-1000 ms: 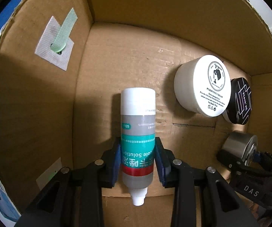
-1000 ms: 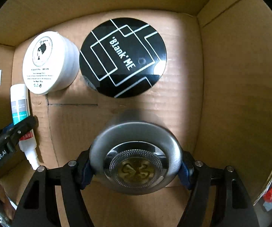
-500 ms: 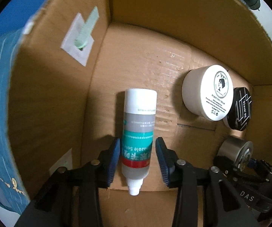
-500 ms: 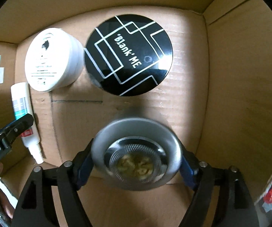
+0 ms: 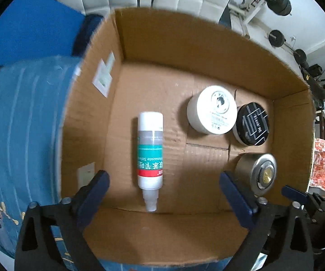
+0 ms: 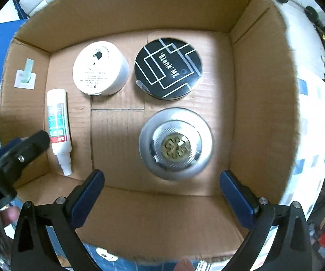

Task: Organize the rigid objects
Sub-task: 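Place the silver tin and spray bottle into the box, opening both tools, then move both tools back to the remaining items on the bed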

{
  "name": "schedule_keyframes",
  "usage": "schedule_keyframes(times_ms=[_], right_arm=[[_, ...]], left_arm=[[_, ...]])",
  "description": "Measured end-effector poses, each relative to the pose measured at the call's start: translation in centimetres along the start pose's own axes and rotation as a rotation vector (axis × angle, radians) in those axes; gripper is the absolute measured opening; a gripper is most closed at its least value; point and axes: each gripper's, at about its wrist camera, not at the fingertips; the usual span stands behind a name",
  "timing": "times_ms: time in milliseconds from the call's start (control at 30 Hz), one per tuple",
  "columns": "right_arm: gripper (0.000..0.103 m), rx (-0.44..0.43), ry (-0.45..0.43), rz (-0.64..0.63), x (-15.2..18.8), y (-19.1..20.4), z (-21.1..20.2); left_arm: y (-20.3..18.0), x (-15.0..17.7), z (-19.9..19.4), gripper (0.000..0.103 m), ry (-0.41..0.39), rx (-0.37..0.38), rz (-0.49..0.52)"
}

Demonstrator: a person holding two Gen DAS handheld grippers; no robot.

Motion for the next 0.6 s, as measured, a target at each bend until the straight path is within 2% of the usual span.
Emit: schedule_keyframes(times_ms=[300, 600], right_arm=[[0.103, 0.028, -0.147, 0.001, 5.5, 0.0, -5.2], [0.103, 0.046, -0.289, -0.001, 11.7, -0.3, -10.7]], left_arm=[[-0.7, 3.7, -5.8, 0.101, -0.166, -0.004, 0.041], [-2.4, 8.5, -9.5, 0.101, -0.301, -0.020, 0.085]])
Point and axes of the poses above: each gripper's, at about its wrist camera, not at the fingertips, and z roughly the way its jaws point, y to its left, x to its underside, and after that the axes turned 7 degrees about -z, right-handed
